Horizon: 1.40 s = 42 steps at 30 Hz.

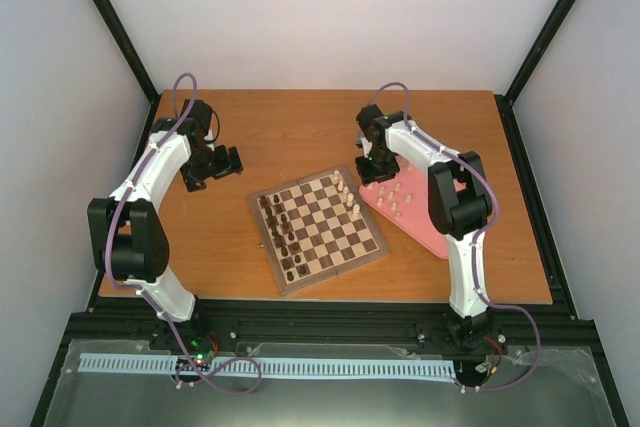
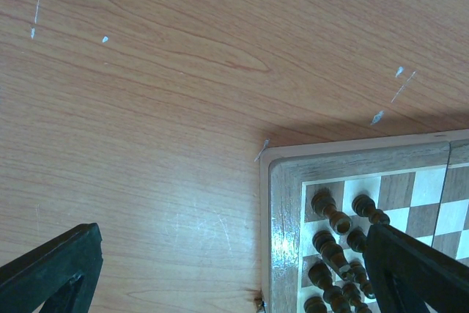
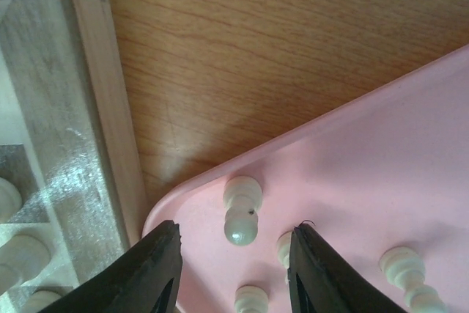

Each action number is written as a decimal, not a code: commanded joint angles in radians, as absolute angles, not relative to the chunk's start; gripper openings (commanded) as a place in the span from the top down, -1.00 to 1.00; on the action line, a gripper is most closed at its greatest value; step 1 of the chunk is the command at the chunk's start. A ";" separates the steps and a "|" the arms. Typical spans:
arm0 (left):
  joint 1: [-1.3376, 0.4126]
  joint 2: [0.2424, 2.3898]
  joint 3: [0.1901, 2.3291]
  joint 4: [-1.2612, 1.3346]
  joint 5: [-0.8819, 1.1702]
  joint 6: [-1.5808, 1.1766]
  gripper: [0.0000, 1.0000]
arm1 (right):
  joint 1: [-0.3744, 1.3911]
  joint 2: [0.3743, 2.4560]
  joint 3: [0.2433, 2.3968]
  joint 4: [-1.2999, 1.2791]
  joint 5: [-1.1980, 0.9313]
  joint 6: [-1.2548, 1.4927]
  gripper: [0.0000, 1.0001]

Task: Set up the chess pieces on the board
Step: Pick up the chess piece from the storage box.

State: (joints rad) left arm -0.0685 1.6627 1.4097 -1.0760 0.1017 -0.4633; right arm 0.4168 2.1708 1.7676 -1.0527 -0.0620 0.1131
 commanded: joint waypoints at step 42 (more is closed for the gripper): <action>-0.075 1.681 1.463 -1.080 0.128 -0.444 -1.00 | 0.501 2.247 2.234 -1.235 -0.048 0.150 0.76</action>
State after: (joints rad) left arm -0.0685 1.6852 1.4189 -1.0744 0.1192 -0.4629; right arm 0.4339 2.2227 2.0911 -1.1603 -0.0578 0.1421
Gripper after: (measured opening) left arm 0.997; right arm 0.119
